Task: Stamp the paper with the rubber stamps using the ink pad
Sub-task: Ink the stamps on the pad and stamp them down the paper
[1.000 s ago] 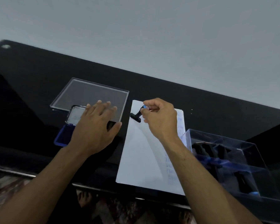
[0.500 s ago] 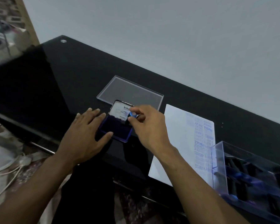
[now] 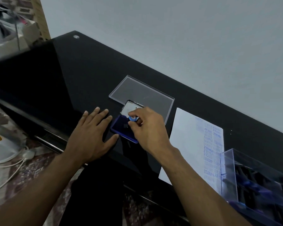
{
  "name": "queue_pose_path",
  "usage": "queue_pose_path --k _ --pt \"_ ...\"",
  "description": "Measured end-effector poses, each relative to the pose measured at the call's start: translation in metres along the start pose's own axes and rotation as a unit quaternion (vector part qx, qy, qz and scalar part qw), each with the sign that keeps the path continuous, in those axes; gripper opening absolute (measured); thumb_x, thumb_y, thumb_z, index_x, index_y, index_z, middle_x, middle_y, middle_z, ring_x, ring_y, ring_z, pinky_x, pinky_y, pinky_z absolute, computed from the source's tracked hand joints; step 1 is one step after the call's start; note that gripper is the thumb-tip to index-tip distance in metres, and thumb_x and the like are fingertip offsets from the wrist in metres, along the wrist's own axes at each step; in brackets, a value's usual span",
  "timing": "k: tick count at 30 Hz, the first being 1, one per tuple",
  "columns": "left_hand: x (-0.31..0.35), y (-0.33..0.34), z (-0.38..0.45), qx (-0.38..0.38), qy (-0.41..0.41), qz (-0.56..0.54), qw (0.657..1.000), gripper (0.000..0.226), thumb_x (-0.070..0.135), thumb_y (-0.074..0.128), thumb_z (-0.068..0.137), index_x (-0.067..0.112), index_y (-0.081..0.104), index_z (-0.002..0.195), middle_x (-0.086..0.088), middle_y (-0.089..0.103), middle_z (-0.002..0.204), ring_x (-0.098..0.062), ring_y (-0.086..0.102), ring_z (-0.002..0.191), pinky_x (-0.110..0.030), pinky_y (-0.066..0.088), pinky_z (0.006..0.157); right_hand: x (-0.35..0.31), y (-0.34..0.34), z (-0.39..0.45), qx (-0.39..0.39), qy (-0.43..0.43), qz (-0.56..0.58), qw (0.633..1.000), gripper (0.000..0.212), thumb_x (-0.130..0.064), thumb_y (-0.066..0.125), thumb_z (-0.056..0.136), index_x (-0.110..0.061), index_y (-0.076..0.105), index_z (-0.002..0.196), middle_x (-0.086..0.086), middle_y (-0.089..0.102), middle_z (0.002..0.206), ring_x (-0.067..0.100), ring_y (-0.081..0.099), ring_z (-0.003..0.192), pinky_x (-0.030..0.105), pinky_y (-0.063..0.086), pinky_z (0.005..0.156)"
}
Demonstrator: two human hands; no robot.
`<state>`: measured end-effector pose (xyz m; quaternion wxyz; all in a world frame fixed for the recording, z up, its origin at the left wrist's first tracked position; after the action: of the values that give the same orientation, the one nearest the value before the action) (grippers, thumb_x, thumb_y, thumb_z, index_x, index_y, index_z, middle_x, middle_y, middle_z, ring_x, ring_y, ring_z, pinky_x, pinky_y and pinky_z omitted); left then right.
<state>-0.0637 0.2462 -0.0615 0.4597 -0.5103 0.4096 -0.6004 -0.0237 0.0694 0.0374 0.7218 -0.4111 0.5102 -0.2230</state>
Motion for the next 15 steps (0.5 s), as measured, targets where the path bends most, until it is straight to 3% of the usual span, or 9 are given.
queue_pose_path --k 9,15 --pt "0.0000 0.0012 0.0008 0.000 -0.007 0.000 1.000 0.087 0.077 0.019 0.089 0.022 0.040 0.152 -0.001 0.028 0.164 -0.019 0.011 0.155 -0.047 0.007 0.126 0.0032 0.0048 0.0020 -0.011 0.013 -0.019 1.000 0.029 -0.019 0.068 0.091 -0.019 0.068 0.120 0.000 0.066 0.120 0.012 0.064 0.102 0.030 0.053 0.096" --pt "0.0004 0.0010 0.0013 -0.003 -0.008 0.001 1.000 0.088 0.078 0.018 0.088 0.022 0.040 0.152 -0.002 0.029 0.164 -0.019 0.012 0.155 -0.047 0.008 0.126 0.0042 0.0014 0.0012 -0.004 0.002 -0.013 1.000 0.025 -0.017 0.072 0.087 -0.018 0.072 0.112 -0.003 0.068 0.110 0.008 0.062 0.093 0.021 0.053 0.088"
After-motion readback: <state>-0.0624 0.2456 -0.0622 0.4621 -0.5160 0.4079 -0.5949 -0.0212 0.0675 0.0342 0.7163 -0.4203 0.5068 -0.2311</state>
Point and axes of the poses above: each hand's wrist, its own z-axis towards the middle knuckle, its own y-axis out of the palm, x = y × z, the point moved 3 cm from there along z, towards the middle knuckle
